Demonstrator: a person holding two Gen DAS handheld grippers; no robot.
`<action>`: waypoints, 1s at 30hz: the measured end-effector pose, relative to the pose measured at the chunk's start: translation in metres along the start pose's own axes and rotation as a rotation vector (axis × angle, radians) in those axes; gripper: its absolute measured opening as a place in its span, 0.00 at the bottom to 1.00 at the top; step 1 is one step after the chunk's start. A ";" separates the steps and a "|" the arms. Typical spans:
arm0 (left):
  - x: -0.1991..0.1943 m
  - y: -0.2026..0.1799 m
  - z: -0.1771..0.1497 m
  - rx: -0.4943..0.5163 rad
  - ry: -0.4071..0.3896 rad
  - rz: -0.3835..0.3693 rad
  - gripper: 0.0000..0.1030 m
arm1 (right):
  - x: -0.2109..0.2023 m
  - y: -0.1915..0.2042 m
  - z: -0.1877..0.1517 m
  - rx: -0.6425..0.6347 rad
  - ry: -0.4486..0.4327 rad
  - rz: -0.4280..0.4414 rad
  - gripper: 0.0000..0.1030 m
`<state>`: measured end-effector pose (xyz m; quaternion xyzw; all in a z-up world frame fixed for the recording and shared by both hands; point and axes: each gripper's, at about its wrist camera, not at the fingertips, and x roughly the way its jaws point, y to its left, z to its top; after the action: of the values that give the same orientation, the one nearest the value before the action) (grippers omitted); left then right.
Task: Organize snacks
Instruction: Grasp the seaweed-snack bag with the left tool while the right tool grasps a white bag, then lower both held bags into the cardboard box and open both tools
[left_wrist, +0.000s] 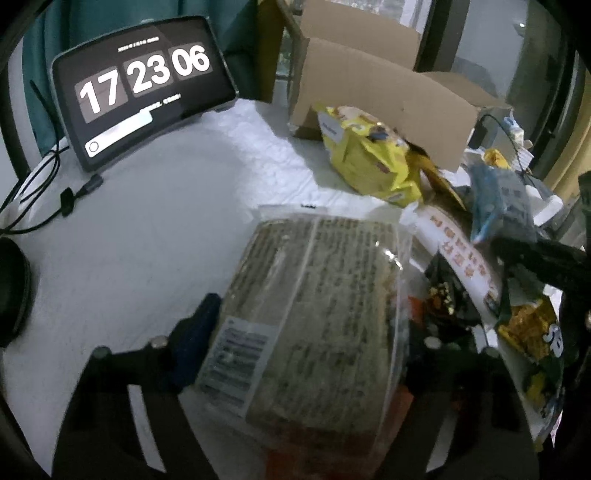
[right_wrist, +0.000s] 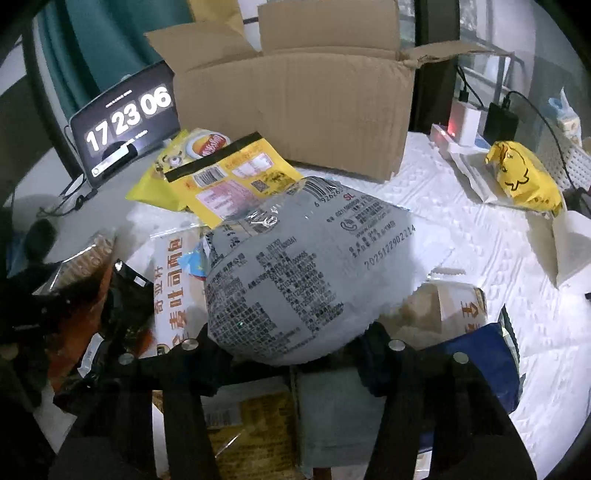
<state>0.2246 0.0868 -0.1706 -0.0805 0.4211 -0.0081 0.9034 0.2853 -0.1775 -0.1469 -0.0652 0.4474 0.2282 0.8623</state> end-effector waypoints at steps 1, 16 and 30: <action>-0.001 -0.001 0.000 0.005 -0.003 0.002 0.76 | -0.002 -0.001 0.000 0.003 -0.010 -0.007 0.28; -0.065 -0.018 0.033 0.021 -0.171 -0.001 0.73 | -0.066 -0.008 0.014 -0.007 -0.164 -0.007 0.21; -0.075 -0.054 0.115 0.098 -0.358 -0.035 0.74 | -0.098 -0.023 0.078 -0.052 -0.322 -0.011 0.22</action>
<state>0.2667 0.0551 -0.0329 -0.0439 0.2515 -0.0296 0.9664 0.3049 -0.2057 -0.0239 -0.0526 0.2971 0.2424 0.9221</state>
